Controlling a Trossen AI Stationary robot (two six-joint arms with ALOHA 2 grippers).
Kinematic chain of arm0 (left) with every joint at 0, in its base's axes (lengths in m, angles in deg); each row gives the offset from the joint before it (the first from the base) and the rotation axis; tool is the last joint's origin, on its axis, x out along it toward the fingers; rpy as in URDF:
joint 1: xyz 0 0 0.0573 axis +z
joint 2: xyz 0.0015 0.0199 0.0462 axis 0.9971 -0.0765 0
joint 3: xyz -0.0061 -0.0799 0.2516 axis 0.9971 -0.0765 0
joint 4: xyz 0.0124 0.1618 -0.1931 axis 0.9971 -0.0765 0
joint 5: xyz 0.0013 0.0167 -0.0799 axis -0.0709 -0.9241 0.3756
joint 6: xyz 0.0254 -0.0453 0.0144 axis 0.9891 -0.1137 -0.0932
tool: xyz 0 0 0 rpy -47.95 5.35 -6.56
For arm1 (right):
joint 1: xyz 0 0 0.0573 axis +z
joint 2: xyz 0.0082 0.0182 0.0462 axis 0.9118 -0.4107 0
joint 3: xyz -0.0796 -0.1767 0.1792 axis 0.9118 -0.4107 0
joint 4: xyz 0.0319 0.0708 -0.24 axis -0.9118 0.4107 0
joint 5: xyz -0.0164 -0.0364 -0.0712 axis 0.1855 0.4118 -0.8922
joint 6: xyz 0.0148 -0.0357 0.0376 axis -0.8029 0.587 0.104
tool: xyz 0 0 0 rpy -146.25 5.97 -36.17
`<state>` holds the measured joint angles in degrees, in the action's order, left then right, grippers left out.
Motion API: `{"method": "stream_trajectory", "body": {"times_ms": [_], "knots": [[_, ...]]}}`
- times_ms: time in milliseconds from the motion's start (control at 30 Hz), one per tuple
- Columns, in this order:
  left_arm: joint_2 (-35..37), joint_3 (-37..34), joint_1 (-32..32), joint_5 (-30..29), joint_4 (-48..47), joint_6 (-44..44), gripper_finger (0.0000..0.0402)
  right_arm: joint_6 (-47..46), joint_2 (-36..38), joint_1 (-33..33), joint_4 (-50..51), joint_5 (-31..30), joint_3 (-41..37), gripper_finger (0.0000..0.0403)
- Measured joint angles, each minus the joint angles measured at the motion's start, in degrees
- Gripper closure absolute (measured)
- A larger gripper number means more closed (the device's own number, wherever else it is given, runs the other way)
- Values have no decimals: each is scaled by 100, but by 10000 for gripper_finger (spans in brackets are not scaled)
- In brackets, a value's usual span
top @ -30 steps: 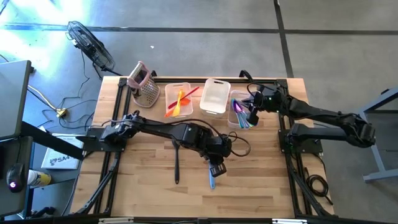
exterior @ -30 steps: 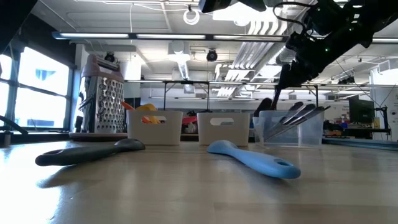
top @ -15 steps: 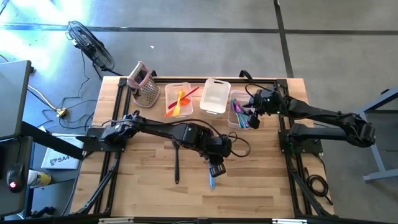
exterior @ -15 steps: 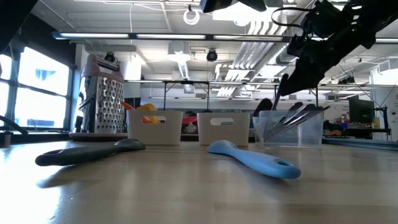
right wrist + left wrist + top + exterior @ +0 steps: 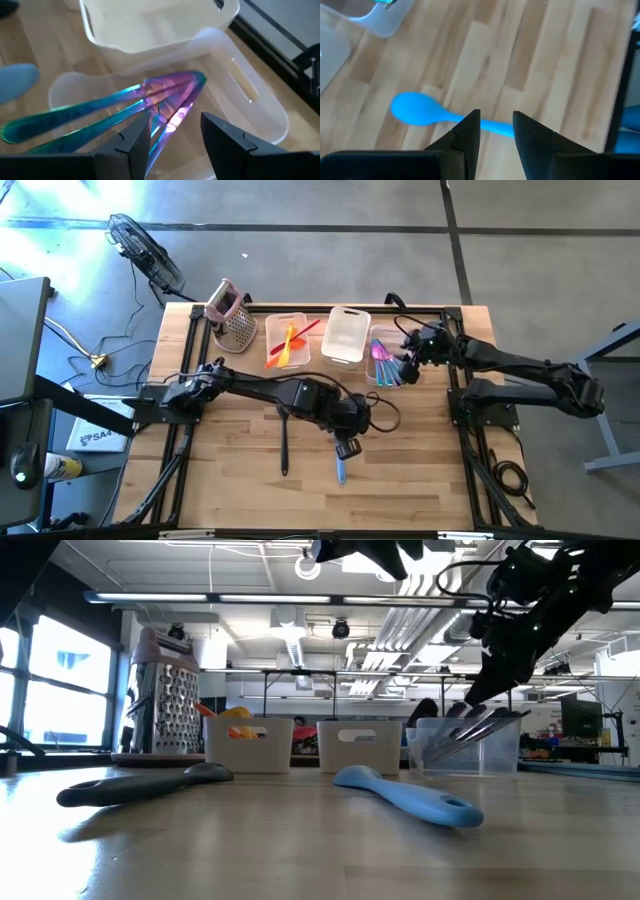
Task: Pick & Place Kitchen Items
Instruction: Put the black serving spoon into the right white bin
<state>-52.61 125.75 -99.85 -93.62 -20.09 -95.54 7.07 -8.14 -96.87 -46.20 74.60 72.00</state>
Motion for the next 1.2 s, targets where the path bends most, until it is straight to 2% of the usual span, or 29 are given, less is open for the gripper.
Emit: {"method": "stream_trajectory", "body": {"times_ms": [67, 133, 267, 333, 433, 567, 800, 933, 1200], "knots": [[0, 0, 0, 3, -237, -42, 290, -86, 125, 0, -17, 84, 0, 238], [0, 0, 10, 247, -659, -286, 290, -211, 313, 1, -19, 251, 0, 238], [0, 0, 72, 1068, -1755, -1423, 290, -437, 819, 1, -28, 804, 0, 238], [0, -11, 74, 1279, -2250, -1999, 290, -554, 1075, 1, -31, 1020, 0, 238], [-7, -196, 71, 1337, -1970, -2161, 290, -602, 1402, 0, -32, 1219, 0, 238], [-1, -196, 75, 1326, -2079, -2114, 290, -602, 1690, 1, -28, 1301, 2, 238], [-4, -195, 151, 1444, -2162, -2193, 287, -594, 1777, 1, 36, 1290, 2, 238], [-4, -195, 149, 1636, -2161, -2254, 254, -564, 1756, 1, 137, 1254, 2, 238], [-65, -195, 149, 1534, -2162, -2835, 137, -543, 1758, 1, 366, 1254, 2, 238]]}}
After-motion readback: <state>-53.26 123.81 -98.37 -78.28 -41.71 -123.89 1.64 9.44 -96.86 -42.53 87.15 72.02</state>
